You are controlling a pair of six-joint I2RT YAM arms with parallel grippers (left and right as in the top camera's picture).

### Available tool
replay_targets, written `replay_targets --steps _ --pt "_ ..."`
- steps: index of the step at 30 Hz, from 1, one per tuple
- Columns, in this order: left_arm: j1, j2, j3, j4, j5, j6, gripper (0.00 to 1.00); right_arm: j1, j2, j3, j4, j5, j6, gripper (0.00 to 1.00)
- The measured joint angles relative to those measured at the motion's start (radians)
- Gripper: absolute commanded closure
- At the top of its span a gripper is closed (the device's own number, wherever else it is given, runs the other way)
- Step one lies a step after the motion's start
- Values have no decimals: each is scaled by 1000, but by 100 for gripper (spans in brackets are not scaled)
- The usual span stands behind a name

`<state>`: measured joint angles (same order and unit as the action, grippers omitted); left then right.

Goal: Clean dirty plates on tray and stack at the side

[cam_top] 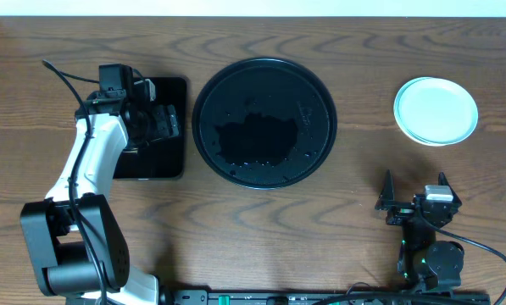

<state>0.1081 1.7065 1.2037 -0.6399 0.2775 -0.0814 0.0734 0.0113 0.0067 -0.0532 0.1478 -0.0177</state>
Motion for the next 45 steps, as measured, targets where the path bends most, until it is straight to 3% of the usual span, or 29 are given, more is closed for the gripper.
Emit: replay_targets --steps 6,19,25,32,39,45 --pt "-5 -141 -6 -4 -3 0 16 1 0 0 -1 0 0 1" --pt "-7 -832 -6 -10 -3 0 16 5 0 0 -2 3 0 1" --pt "-7 -1071 -5 -154 -3 0 16 5 0 0 -1 3 0 1" --pt "-7 -1231 -18 -326 -3 0 16 5 0 0 -1 3 3 1" --pt "-7 -1431 -241 -319 -3 0 16 5 0 0 -2 3 4 1" --pt "-7 -1569 -517 -83 -4 -12 16 5 0 0 -2 3 4 1"
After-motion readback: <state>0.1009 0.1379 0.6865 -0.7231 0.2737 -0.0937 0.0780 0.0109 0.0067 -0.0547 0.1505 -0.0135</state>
